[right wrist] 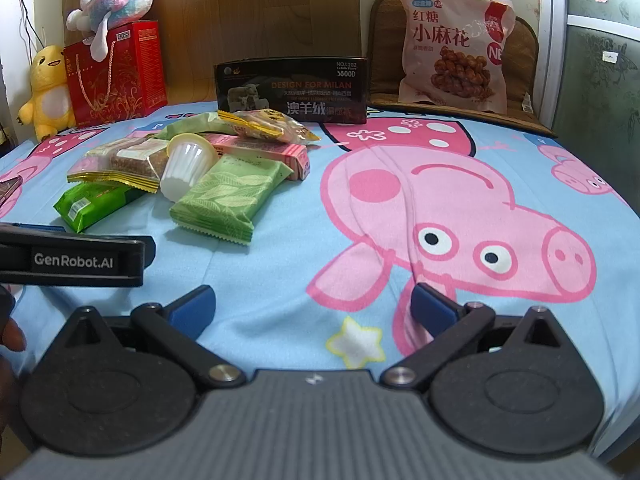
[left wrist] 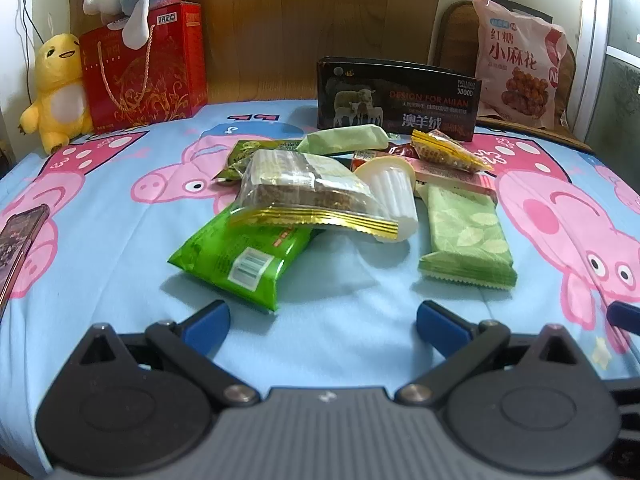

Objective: Organize snacks

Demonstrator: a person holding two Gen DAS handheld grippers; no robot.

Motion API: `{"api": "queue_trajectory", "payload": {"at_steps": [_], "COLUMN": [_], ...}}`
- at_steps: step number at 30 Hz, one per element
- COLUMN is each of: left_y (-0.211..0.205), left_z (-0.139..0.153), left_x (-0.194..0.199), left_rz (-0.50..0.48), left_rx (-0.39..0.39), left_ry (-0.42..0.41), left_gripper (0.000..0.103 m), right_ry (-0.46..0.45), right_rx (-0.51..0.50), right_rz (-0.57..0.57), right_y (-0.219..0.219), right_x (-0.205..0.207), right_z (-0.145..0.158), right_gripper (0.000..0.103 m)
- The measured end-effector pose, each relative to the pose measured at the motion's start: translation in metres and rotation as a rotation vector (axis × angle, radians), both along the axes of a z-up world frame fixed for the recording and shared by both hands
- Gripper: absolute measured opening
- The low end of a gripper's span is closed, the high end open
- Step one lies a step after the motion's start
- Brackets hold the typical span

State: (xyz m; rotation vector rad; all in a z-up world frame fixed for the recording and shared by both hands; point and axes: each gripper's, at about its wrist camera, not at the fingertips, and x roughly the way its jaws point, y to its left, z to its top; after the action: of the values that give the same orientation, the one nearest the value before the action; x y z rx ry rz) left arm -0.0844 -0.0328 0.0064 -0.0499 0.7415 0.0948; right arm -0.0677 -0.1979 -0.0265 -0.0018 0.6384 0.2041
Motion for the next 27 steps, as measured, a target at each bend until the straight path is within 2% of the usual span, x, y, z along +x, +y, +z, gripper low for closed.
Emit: {"api": "queue_trajectory", "payload": {"at_steps": [9,27], "left_y": [0.0001,-0.0017], "left_z": [0.0018,-0.0002], "left_x": [0.0,-0.0055], "left_rz": [-0.005,-0.011], "left_rx": [-0.012,-0.004], "left_ry": [0.02,-0.002], "left_gripper": [0.103,0.103], "right_ry": [0.0,-0.016], "right_rx": [0.0,0.0], "right_rz": [0.0,0.0], "right_y": [0.0,0.0007], "right_x": [0.0,-0.0017], "right_z": [0.0,0.0001], "right_gripper": [0.103,0.103]}}
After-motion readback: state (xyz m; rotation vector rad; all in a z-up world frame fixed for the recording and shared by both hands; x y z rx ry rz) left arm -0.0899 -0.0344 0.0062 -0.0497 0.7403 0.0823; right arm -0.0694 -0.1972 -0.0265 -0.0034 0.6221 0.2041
